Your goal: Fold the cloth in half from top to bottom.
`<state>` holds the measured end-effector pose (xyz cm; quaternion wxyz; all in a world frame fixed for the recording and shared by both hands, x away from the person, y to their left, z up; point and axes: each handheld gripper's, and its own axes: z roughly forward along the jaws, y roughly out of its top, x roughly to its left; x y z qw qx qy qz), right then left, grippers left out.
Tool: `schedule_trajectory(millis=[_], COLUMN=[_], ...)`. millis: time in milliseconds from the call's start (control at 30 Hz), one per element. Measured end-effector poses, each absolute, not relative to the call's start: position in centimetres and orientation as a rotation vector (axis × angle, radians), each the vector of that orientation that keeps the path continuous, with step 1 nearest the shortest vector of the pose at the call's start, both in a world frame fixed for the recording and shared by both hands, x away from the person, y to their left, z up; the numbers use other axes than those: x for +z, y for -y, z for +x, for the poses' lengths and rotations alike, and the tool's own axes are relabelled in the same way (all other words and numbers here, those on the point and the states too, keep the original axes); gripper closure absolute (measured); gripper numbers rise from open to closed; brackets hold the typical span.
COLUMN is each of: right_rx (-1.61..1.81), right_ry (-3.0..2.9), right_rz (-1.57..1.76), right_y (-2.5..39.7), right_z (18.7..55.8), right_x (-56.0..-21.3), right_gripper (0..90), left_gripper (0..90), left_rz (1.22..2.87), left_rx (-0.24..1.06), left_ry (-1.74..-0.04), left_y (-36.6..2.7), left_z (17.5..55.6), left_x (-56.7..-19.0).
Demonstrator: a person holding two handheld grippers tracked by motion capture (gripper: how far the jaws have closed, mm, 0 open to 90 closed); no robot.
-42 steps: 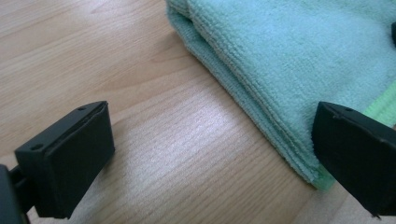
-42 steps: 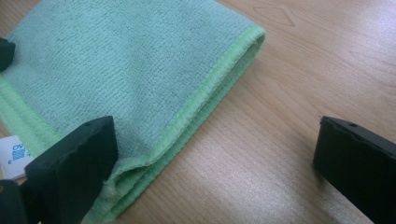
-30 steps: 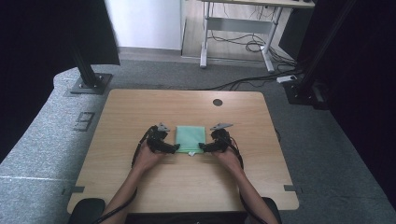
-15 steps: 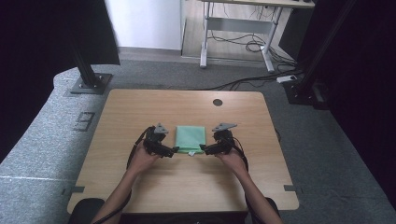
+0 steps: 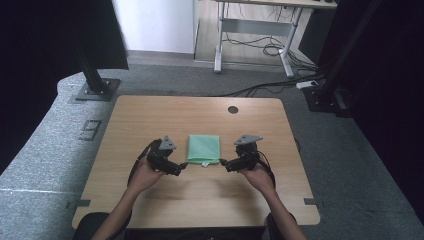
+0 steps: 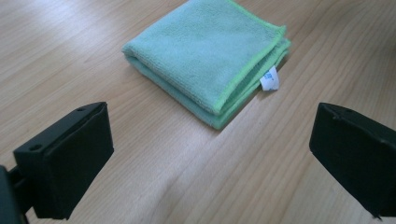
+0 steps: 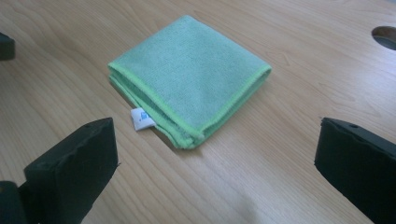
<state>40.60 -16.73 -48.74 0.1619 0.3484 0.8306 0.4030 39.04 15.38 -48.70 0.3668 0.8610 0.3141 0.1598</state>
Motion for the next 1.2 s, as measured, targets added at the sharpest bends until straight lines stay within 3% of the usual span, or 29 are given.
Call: schedule_trajectory(millis=[567,1200], right_rx=[1.16,1.039], right_ry=[-2.33,-2.385], right_rz=[1.027,1.1], right_y=[20.3,21.5], right_z=[37.6,37.0], right_x=[-49.1,-53.8], right_gripper=[0.0,0.0], left_gripper=[0.0,0.0], left_rz=[2.192,2.223], left_rx=[0.455,0.408], left_ry=[-0.835,-0.911], left_y=[-18.8,-20.5], left_z=[36.1,35.5], left_x=[-49.0,-53.5])
